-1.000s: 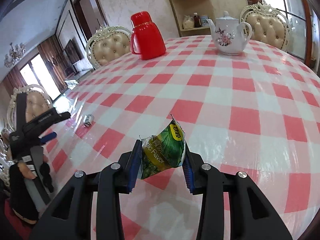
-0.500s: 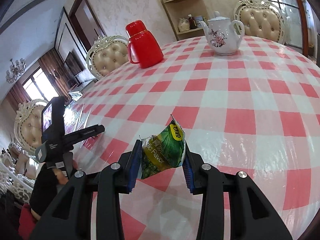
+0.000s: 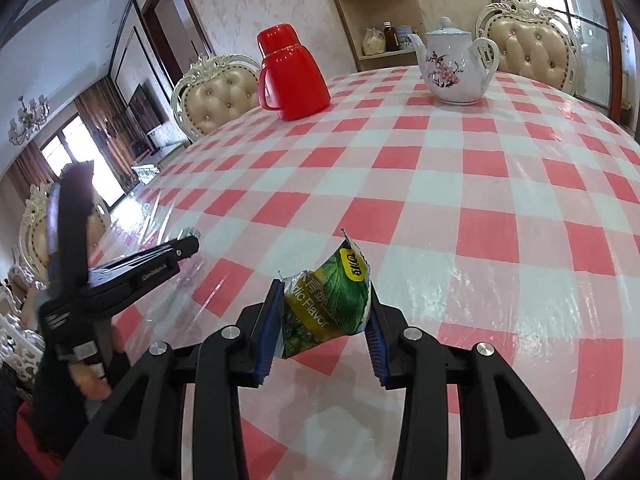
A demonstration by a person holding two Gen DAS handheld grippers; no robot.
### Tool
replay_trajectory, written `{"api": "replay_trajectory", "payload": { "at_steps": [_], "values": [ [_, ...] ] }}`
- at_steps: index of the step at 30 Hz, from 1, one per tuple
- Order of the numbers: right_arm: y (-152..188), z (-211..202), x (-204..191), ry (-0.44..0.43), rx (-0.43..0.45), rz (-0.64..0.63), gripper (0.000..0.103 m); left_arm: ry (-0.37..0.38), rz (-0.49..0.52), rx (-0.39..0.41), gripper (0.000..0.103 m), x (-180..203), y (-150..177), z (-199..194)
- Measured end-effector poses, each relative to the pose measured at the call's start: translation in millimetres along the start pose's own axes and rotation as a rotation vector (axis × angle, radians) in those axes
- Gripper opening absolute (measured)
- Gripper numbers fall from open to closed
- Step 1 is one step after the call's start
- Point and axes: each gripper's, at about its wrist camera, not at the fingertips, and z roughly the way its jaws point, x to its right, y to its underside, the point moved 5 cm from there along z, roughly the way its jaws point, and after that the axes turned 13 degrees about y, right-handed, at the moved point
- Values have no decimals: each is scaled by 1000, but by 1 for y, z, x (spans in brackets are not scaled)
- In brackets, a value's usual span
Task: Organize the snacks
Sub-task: 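Grasp the small white-and-blue milk carton with the left tool, then carry the milk carton and green-and-yellow packet to the clear box and release both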
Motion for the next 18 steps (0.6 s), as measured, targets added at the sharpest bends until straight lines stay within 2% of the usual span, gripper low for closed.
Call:
{"api": "replay_trajectory", "payload": {
  "at_steps": [8, 18],
  "values": [
    [8, 10, -5, 115, -9, -101, 38, 58, 73, 28, 21, 49, 20, -22],
    [11, 9, -12, 183, 14, -183, 38, 72, 12, 39, 20, 41, 56, -48]
  ]
}}
